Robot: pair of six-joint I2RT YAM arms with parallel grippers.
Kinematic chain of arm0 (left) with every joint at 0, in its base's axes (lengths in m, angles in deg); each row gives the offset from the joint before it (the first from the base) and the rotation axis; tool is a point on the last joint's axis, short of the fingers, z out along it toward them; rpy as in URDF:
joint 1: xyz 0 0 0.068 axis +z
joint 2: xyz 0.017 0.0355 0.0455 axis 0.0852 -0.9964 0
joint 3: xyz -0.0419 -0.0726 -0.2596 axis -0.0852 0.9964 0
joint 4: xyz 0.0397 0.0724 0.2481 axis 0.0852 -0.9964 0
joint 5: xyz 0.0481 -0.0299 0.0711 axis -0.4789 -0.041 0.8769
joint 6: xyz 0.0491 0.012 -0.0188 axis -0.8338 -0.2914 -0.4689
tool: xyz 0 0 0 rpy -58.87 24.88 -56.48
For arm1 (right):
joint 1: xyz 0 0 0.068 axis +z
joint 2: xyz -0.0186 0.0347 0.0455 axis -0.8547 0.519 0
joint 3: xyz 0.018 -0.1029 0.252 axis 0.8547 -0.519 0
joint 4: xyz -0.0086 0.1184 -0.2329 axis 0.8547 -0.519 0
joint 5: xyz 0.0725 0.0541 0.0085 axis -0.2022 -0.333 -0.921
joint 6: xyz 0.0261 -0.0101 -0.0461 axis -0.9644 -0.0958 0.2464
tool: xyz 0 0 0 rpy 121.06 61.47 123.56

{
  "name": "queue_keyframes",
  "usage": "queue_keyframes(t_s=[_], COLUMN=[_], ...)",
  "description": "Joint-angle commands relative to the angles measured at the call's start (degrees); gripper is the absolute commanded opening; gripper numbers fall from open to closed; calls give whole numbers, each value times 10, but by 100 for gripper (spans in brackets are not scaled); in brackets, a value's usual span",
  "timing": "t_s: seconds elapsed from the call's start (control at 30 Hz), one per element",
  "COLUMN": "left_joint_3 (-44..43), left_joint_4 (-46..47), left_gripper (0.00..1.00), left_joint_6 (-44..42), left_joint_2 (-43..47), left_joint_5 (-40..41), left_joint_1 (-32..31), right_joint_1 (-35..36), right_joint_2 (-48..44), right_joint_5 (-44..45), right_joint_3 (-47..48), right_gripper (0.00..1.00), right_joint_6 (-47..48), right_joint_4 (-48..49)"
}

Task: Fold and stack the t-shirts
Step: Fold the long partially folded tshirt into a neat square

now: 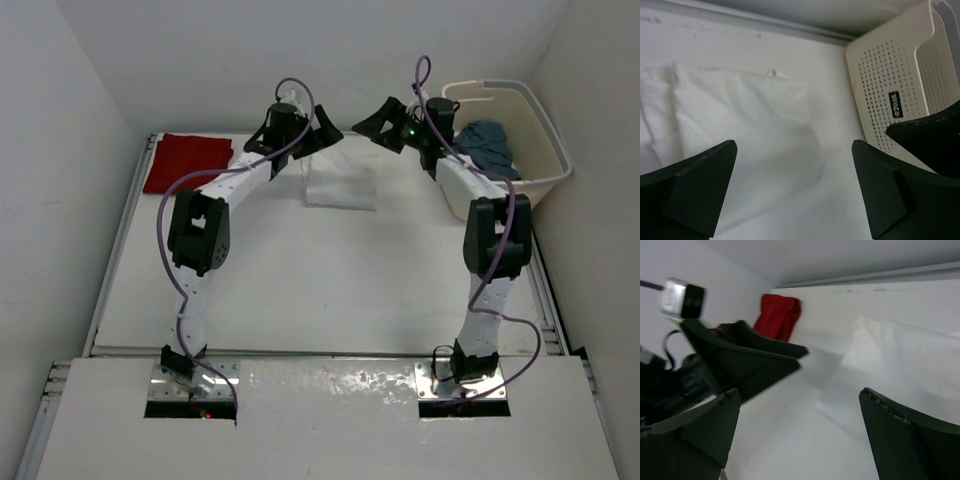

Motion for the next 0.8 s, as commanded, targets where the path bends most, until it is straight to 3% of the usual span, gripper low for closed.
queue_keyframes(t_s=[0.0, 0.13, 0.37, 0.47, 0.63, 0.77], left_joint_3=[55, 66, 123, 163, 184, 181], left_joint_4=[28, 28, 17, 29, 12, -3], left_gripper=[100, 100, 100, 100, 100, 100], left_joint_6=[27, 36, 29, 33, 22, -5], left_joint_2=[18, -1, -32, -29, -31, 13], left_joint_5=[-38, -53, -65, -70, -64, -52], left_joint_1=[-11, -11, -10, -3, -2, -2], right_joint_1=[16, 17, 16, 4, -4, -6], right_joint_2=[-11, 9, 95, 105, 111, 66], right_joint_5=[-30, -28, -9, 36, 56, 36], right_joint_3=[-104, -163, -182, -246, -248, -244], right_gripper=[99, 99, 99, 99, 99, 99], right_joint_6=[-91, -162, -209, -184, -126, -100], right_joint_4=[151, 260, 297, 266, 189, 177])
